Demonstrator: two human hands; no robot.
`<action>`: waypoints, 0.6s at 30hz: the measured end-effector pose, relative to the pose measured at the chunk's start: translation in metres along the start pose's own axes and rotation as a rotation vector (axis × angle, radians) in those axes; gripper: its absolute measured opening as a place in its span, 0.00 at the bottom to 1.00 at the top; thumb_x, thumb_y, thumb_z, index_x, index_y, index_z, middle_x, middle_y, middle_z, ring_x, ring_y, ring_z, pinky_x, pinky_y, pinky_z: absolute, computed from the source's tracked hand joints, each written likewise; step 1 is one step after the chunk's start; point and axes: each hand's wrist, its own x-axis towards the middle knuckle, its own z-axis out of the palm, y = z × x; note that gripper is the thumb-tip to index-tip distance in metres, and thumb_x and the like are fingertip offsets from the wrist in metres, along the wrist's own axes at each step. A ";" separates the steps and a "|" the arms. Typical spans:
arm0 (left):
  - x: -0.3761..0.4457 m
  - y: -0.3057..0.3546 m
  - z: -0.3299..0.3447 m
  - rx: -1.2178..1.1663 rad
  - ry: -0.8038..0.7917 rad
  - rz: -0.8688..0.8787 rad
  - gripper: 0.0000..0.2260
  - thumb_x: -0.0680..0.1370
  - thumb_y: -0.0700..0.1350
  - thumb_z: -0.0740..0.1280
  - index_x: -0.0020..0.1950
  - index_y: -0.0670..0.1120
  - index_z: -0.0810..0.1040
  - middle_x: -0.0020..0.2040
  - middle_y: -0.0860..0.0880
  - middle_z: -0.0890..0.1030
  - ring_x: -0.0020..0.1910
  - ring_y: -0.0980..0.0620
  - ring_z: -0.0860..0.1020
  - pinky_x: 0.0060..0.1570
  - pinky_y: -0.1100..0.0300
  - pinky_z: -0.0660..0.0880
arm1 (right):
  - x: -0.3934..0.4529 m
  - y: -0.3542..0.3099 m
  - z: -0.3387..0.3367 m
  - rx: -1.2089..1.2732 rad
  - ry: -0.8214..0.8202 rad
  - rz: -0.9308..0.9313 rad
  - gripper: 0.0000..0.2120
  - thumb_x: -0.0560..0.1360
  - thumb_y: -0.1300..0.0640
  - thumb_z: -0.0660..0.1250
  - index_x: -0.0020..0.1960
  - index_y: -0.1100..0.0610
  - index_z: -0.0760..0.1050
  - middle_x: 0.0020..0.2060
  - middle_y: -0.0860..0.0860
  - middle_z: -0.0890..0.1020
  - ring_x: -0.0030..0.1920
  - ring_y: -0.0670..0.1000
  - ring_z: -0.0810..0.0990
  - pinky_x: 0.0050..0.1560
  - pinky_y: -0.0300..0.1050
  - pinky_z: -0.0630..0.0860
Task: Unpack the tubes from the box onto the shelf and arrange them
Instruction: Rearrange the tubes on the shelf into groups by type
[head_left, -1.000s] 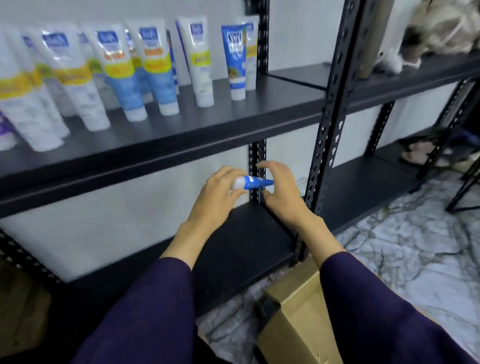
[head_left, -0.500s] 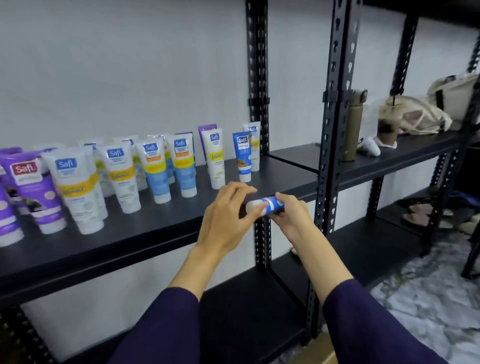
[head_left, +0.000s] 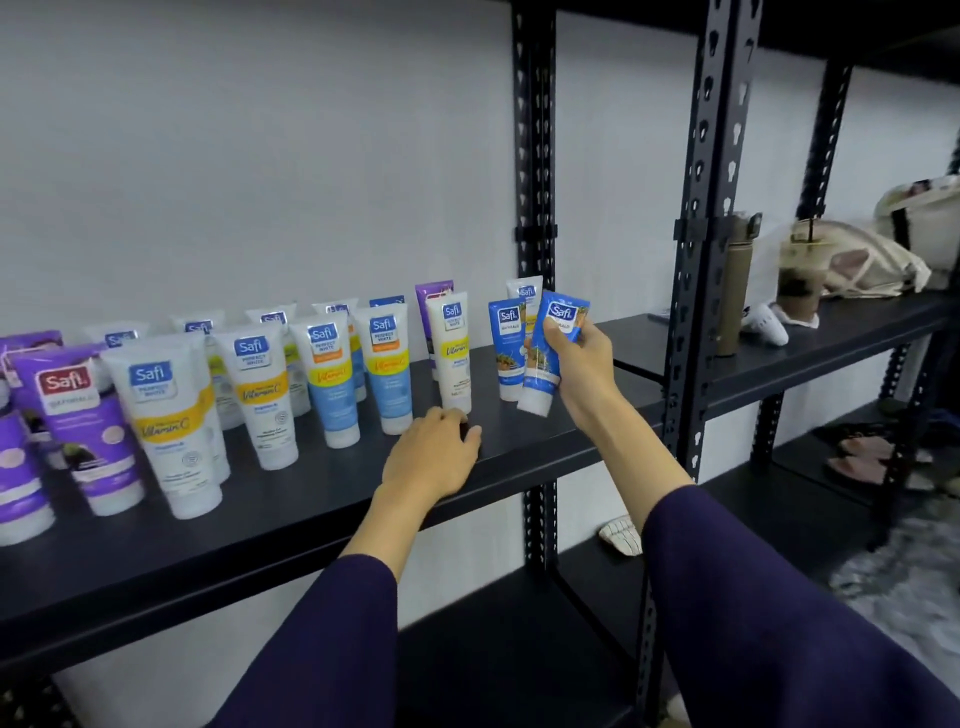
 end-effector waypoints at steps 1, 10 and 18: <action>0.000 0.000 0.000 -0.002 -0.011 -0.003 0.20 0.82 0.55 0.52 0.70 0.48 0.68 0.67 0.46 0.70 0.64 0.46 0.70 0.59 0.51 0.70 | 0.003 0.004 0.001 -0.065 -0.013 -0.017 0.14 0.78 0.57 0.64 0.62 0.61 0.72 0.55 0.56 0.81 0.51 0.54 0.83 0.50 0.53 0.81; 0.004 0.004 0.002 -0.025 -0.005 0.007 0.18 0.82 0.52 0.54 0.68 0.47 0.69 0.66 0.47 0.71 0.62 0.47 0.71 0.56 0.52 0.71 | -0.009 0.040 -0.005 -0.332 -0.197 -0.180 0.28 0.71 0.57 0.74 0.66 0.54 0.63 0.55 0.47 0.78 0.52 0.45 0.80 0.43 0.32 0.78; 0.012 0.032 0.016 -0.031 0.065 0.041 0.16 0.82 0.51 0.54 0.65 0.47 0.72 0.62 0.47 0.73 0.61 0.47 0.71 0.56 0.50 0.73 | 0.020 0.050 -0.035 -0.777 -0.036 -0.310 0.22 0.73 0.55 0.72 0.62 0.59 0.68 0.58 0.55 0.72 0.58 0.50 0.73 0.51 0.37 0.71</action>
